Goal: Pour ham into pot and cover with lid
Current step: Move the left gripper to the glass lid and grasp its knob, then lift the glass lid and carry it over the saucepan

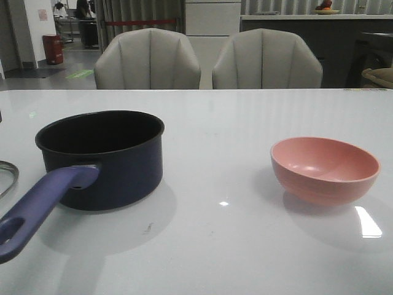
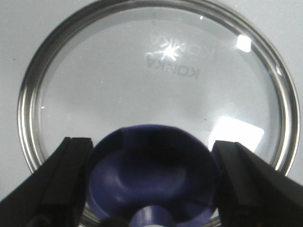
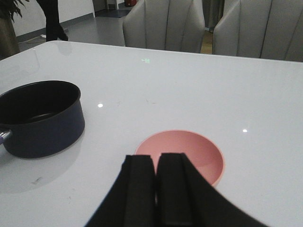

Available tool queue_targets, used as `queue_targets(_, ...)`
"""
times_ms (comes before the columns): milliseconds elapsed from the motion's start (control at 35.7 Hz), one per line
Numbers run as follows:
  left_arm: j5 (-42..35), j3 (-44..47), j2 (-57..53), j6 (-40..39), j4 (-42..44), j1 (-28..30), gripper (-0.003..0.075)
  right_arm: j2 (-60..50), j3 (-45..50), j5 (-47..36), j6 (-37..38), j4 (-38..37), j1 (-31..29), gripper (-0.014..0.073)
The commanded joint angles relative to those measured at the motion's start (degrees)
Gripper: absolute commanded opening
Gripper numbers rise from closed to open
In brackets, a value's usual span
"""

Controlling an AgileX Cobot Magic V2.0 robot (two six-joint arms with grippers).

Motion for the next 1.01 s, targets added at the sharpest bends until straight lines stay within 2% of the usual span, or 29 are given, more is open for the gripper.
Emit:
queue_targets(0, 0.43, -3.53, -2.43, 0.25, 0.27, 0.01, 0.0291, 0.36, -1.62, -4.04, -0.66, 0.21, 0.0, 0.016)
queue_targets(364, 4.95, -17.52, -8.63, 5.19, -0.79, -1.83, 0.0291, 0.36, -1.62, -4.04, -0.66, 0.21, 0.0, 0.016)
queue_targets(533, 10.75, -24.38, -8.9, 9.99, -2.25, -9.65, 0.0291, 0.36, -1.62, -4.04, -0.66, 0.21, 0.0, 0.016)
queue_targets(757, 9.95, -25.2, -7.69, 11.52, -2.03, -21.24, 0.0291, 0.36, -1.62, -4.04, -0.66, 0.21, 0.0, 0.016)
queue_targets(981, 14.38, -25.2, -4.19, 11.52, -2.14, -25.29, 0.0291, 0.36, -1.62, -4.04, -0.66, 0.21, 0.0, 0.016)
